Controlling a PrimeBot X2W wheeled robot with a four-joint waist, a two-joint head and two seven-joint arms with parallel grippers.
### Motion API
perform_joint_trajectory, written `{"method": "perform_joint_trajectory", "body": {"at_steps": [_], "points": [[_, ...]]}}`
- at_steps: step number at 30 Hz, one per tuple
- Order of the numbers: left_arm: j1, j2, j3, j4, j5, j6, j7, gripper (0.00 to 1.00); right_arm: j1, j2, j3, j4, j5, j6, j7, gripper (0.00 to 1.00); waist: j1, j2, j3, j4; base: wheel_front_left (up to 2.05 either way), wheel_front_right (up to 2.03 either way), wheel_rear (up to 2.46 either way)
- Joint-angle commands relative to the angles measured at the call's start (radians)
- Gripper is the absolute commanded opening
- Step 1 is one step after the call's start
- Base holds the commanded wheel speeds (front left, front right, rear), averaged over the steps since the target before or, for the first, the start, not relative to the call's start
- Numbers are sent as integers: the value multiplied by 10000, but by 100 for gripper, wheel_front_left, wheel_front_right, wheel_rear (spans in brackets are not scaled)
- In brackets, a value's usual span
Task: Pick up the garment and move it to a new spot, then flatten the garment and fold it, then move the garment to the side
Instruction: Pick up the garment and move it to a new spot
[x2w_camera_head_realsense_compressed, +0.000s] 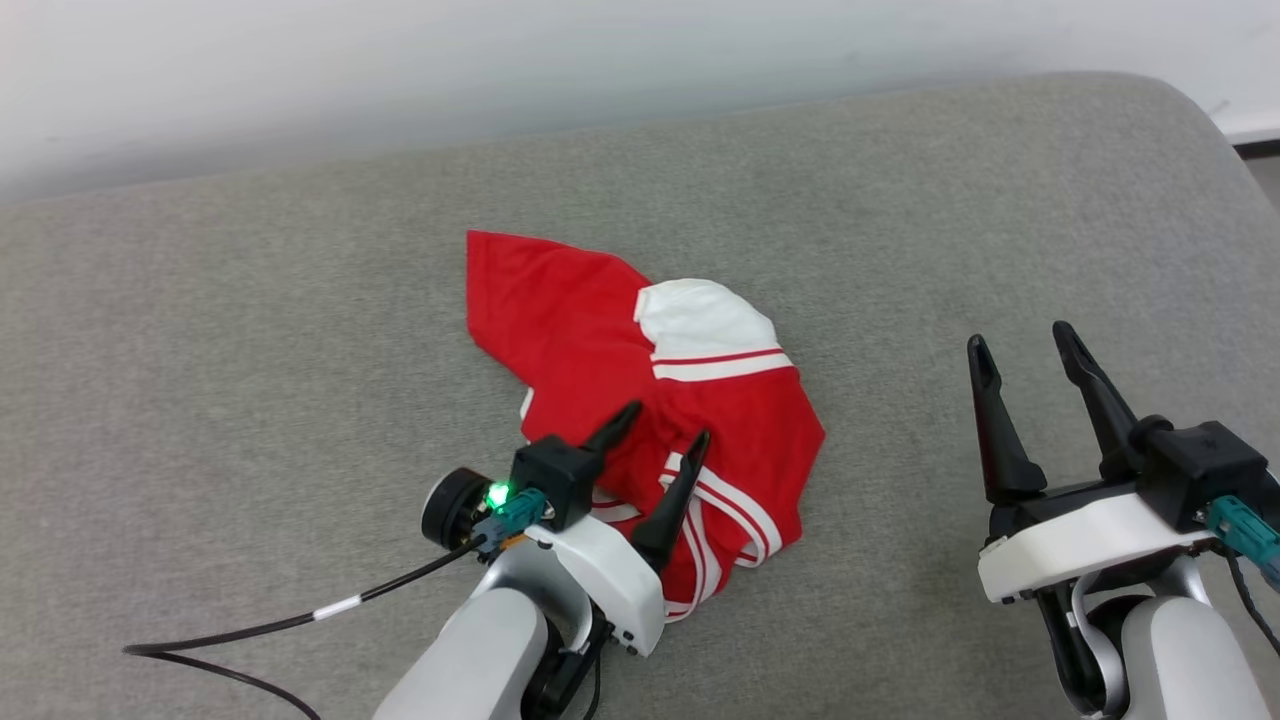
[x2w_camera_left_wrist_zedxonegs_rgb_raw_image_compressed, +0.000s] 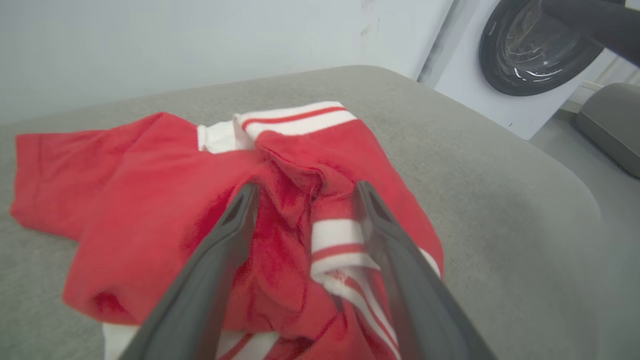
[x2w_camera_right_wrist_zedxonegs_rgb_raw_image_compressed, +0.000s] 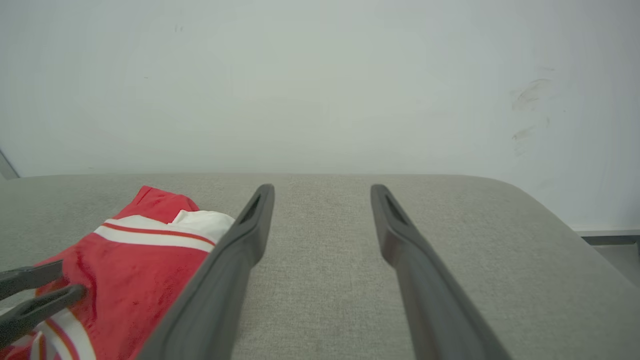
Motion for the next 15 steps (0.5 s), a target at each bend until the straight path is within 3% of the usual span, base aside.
{"method": "perform_joint_trajectory", "body": {"at_steps": [1, 9, 15], "points": [[-70, -11, 75, -197, 48, 100, -197, 100, 15, -7, -3, 61, 145, -5, -76, 100, 0, 0, -106, 174, 0, 0, 0], [-141, 315, 1071, -1306, -34, 985, -864, 100, 225, -7, 7, 286, 151, -5, -26, 100, 0, 0, -523, 826, 0, 0, 0], [445, 929, 2275, -1664, -297, 1841, -1057, 100, 413, -7, -20, 418, 256, -5, 18, 100, 0, 0, -898, 1268, 0, 0, 0]]}}
